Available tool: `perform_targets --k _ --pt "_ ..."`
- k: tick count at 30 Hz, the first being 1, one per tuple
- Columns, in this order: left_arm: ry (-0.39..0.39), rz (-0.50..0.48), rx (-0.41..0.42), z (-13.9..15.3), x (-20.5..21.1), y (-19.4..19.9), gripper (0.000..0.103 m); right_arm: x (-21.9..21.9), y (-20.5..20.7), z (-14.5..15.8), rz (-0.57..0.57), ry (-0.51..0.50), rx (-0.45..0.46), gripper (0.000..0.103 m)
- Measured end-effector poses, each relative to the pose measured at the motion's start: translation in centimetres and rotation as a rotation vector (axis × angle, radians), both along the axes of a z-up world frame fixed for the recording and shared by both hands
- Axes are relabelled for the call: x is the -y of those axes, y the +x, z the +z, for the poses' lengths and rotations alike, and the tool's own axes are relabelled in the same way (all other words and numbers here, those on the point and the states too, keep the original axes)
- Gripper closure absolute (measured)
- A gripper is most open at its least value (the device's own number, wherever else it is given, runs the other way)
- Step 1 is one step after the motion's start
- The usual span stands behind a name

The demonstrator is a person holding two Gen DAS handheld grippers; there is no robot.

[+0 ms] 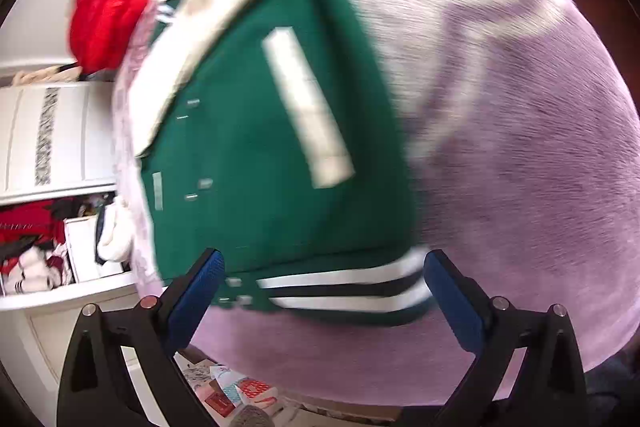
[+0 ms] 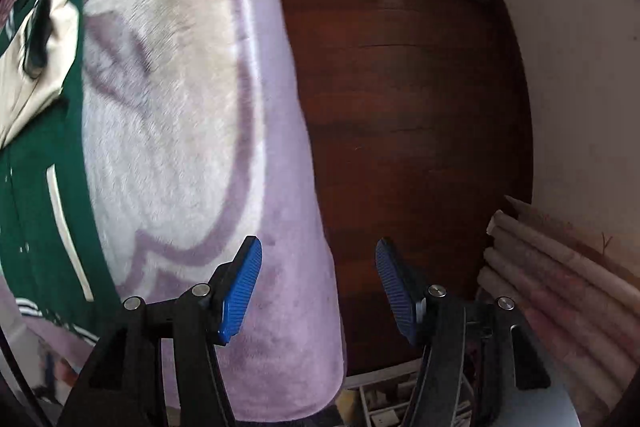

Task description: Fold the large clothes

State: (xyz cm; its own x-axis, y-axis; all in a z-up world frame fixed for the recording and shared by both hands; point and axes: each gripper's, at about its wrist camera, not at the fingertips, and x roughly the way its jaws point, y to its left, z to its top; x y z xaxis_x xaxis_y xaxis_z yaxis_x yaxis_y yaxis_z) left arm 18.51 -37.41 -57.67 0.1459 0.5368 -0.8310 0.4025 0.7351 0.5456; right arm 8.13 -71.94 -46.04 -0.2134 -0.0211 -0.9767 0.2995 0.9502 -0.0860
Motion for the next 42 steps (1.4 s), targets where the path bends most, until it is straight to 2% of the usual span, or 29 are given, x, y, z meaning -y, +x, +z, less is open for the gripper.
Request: perform_targets --k 4,6,9,10,11,13,17,21,24,28,29,30,31,33,34,37,39,40,41,42 --pt "-0.015 0.045 -0.076 -3.8 0.9 0.8 0.0 -0.3 1.8 -0.2 0.0 0.0 0.03 0.041" --pt "-0.045 0.119 -0.137 -5.3 0.0 1.4 0.0 -0.3 3.1 -0.1 0.006 0.006 0.035 0.041" --pt "-0.027 0.166 -0.113 -5.4 -2.1 2.8 0.0 -1.6 4.0 -0.3 0.025 0.028 0.04 0.041" --pt "0.043 0.147 -0.067 -5.0 -2.9 3.3 0.0 -2.3 4.1 -0.2 0.028 0.029 0.04 0.041" --pt "0.079 0.135 -0.044 -4.8 -3.3 3.6 0.0 -2.6 4.5 -0.4 0.031 0.039 0.039 0.041" --pt "0.059 0.147 -0.043 -4.4 -4.6 4.2 0.0 -3.8 3.9 -1.4 0.018 0.054 0.038 0.041" --pt "0.112 0.033 -0.017 -5.2 -3.6 3.8 0.0 -5.5 4.4 -1.8 0.011 0.064 0.047 0.041" --pt "0.175 0.002 -0.012 -7.4 -2.6 3.2 0.0 -7.1 5.7 -1.5 0.034 0.067 0.059 0.041" --pt "0.173 0.04 0.008 -7.0 -2.9 3.1 0.0 -8.1 6.9 -1.1 0.037 0.076 0.07 0.041" --pt "0.129 0.13 0.048 -5.8 -4.4 3.1 0.001 -9.5 8.8 -0.1 0.058 0.063 0.096 0.041" --pt "0.128 0.164 0.066 -5.3 -5.0 3.0 0.003 -9.9 9.4 0.1 0.061 0.062 0.106 0.041" --pt "0.12 0.203 0.082 -4.6 -5.4 3.0 0.021 -10.1 9.9 0.2 0.065 0.062 0.112 0.041" --pt "0.113 0.239 0.096 -4.1 -5.9 3.1 0.045 -10.5 10.5 0.3 0.067 0.061 0.12 0.041" --pt "0.093 0.284 0.141 -3.0 -6.2 3.1 0.07 -11.1 11.6 0.1 0.068 0.065 0.132 0.041" --pt "0.102 0.29 0.178 -2.4 -6.3 3.1 0.071 -11.4 11.9 0.0 0.065 0.069 0.134 0.041" --pt "0.084 0.283 0.213 -1.9 -7.2 3.2 0.074 -12.4 12.9 -0.2 0.066 0.088 0.14 0.041" --pt "0.093 0.253 0.185 -3.0 -7.5 3.4 0.074 -13.4 13.6 -0.3 0.088 0.096 0.145 0.041" --pt "0.086 0.236 0.134 -4.3 -7.8 3.7 0.073 -14.0 14.1 -0.7 0.102 0.108 0.151 0.041" --pt "0.096 0.218 0.078 -5.6 -7.5 4.0 0.068 -14.5 14.5 -1.1 0.107 0.134 0.157 0.041" --pt "0.126 0.197 0.047 -6.6 -7.5 4.2 0.068 -14.8 14.9 -1.6 0.099 0.171 0.163 0.041"
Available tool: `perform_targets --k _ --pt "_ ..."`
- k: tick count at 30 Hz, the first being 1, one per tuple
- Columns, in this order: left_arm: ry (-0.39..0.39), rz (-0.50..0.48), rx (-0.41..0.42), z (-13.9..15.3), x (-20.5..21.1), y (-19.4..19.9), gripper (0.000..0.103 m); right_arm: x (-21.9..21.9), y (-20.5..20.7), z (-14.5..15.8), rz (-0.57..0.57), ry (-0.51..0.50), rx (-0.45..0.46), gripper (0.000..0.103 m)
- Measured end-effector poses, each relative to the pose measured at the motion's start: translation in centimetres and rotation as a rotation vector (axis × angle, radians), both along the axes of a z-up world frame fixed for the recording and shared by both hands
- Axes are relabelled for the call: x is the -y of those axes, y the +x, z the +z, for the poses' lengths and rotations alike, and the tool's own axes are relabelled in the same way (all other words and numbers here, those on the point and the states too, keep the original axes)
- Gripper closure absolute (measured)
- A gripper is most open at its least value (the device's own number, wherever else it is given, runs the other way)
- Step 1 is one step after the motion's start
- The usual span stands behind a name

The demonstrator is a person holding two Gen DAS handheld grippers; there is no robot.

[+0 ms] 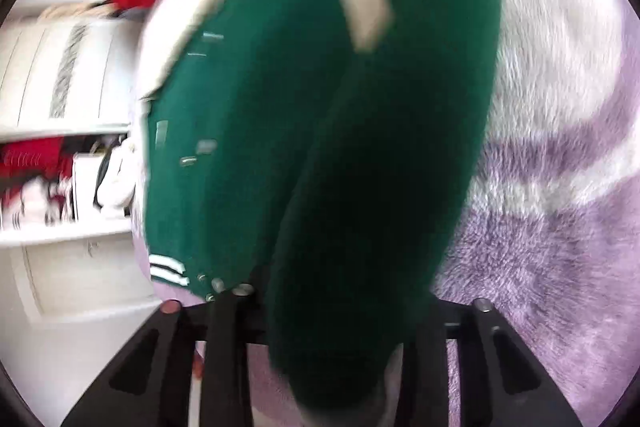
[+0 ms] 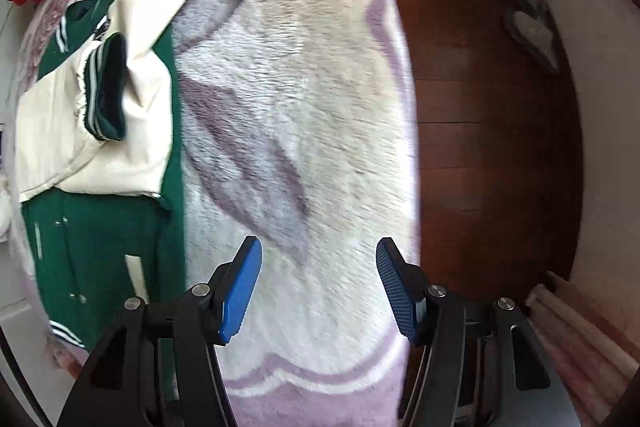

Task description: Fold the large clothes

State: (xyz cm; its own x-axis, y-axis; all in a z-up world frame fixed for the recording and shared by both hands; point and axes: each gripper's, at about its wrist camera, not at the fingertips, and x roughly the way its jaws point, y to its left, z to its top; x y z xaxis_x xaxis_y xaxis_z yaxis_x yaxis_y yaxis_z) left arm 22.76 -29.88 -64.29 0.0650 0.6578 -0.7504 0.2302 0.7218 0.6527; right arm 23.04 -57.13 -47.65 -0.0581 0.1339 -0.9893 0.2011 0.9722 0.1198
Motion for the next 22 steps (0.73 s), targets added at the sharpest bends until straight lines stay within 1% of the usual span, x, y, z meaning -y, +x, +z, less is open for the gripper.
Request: perform_targets --k 1,2,3,4,5,8,11,12,15,16,17,18,19,20,22 --pt "-0.009 -0.011 -0.001 -0.4 -0.1 0.3 0.07 -0.3 0.6 -0.6 -0.023 0.083 0.01 0.041" --pt "-0.036 0.009 0.01 -0.1 -0.4 0.5 0.072 -0.5 1.2 -1.2 -0.054 0.185 0.022 0.041" --pt "-0.065 0.029 0.021 0.3 -0.8 0.6 0.073 -0.8 2.0 -1.9 -0.08 0.281 0.029 0.038" --pt "-0.069 0.03 0.046 1.2 -1.0 0.5 0.076 -1.2 2.8 -2.5 -0.092 0.368 0.034 0.025" --pt "-0.056 0.016 0.059 1.6 -0.9 0.4 0.077 -1.7 3.6 -3.2 -0.093 0.452 0.041 0.017" --pt "-0.032 -0.014 0.096 3.5 -1.3 0.2 0.078 -3.2 6.1 -5.2 -0.113 0.615 0.054 0.017" --pt "-0.032 -0.023 0.116 5.4 -1.8 0.5 0.079 -4.6 8.8 -7.4 -0.179 0.772 0.047 0.015" --pt "-0.026 -0.031 0.115 5.9 -1.9 0.7 0.079 -5.0 9.6 -8.1 -0.199 0.805 0.044 0.014" --pt "-0.034 -0.028 0.121 7.3 -3.2 1.5 0.079 -6.9 12.3 -10.0 -0.213 0.852 0.021 0.013" --pt "-0.038 -0.028 0.124 7.6 -3.9 1.8 0.079 -7.8 13.0 -10.4 -0.196 0.843 0.003 0.014" --pt "-0.047 -0.025 0.125 7.9 -4.4 2.0 0.079 -8.8 13.7 -10.3 -0.191 0.821 -0.004 0.023" --pt "-0.054 -0.021 0.129 8.3 -5.0 2.2 0.079 -9.4 14.1 -9.9 -0.186 0.803 0.01 0.042" --pt "-0.068 -0.01 0.146 8.9 -5.8 2.5 0.079 -10.3 14.5 -9.5 -0.177 0.77 0.001 0.07" --pt "-0.081 -0.002 0.151 9.2 -6.3 2.6 0.079 -11.1 14.8 -9.1 -0.184 0.783 -0.015 0.076" --pt "-0.118 0.02 0.172 10.1 -7.6 2.8 0.079 -12.5 15.3 -6.9 -0.166 0.749 0.005 0.082"
